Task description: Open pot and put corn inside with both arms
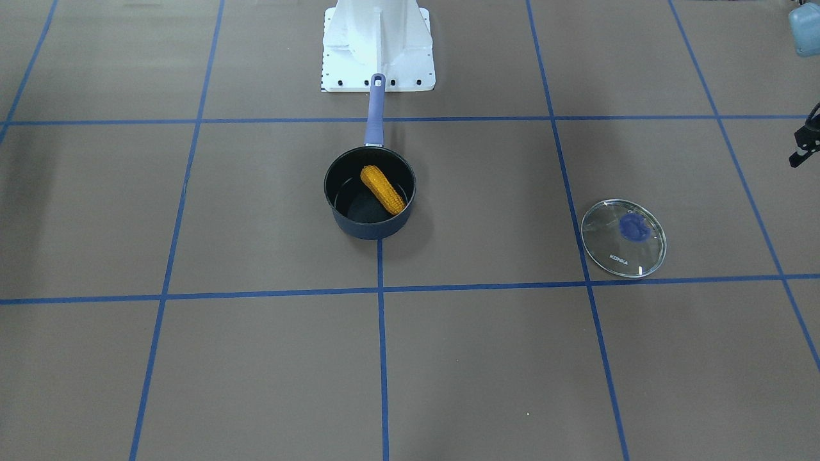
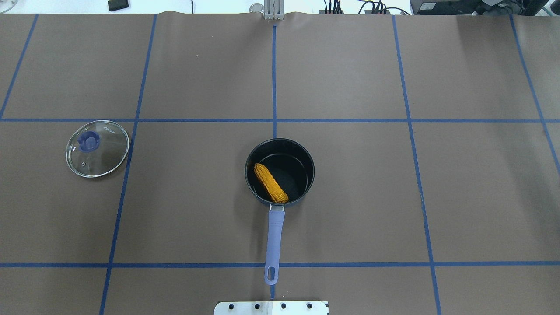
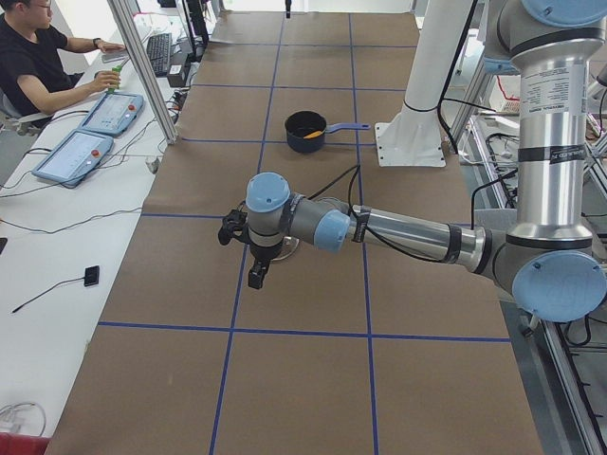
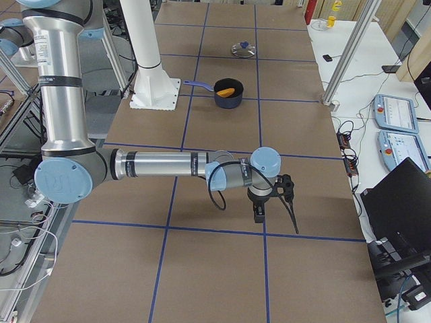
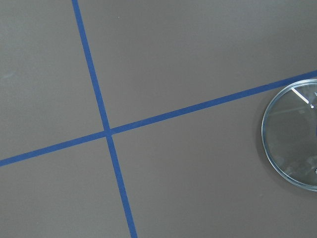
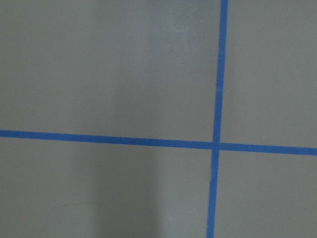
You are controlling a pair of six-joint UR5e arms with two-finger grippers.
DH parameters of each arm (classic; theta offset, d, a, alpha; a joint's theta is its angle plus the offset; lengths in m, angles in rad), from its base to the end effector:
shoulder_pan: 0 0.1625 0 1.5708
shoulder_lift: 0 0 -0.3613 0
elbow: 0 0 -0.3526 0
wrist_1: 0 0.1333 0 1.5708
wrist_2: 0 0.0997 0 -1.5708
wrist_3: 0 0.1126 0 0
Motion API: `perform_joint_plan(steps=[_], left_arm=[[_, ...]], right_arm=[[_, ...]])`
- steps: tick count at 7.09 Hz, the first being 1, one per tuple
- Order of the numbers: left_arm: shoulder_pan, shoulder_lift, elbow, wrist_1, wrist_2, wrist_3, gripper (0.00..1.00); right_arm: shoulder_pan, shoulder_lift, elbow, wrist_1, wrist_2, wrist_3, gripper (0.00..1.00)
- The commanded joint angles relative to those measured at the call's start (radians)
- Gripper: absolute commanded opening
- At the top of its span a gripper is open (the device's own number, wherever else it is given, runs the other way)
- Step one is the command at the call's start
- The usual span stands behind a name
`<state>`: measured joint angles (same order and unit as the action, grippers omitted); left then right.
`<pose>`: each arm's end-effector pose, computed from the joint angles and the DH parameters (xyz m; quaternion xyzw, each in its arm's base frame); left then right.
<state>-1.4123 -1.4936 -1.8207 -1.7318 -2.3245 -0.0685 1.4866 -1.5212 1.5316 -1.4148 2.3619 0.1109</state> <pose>0.0140 -0.4439 0.5070 0.1123 0.3780 0.1023 0.9132 0.0125 -0.4847 0.5812 0.0389 -0.3896 -0.0197 0.9199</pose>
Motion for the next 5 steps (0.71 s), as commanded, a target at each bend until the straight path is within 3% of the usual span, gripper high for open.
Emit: perform_joint_plan(steps=[1, 5], left_arm=[[0.001, 0.009, -0.005, 0.000, -0.009, -0.004, 0.99], [0.001, 0.013, 0.006, 0.003, -0.009, -0.007, 0.99]], right_arm=[[0.009, 0.001, -0.010, 0.002, -0.010, -0.017, 1.00], [0.009, -0.004, -0.007, 0.013, -0.012, -0.017, 1.00]])
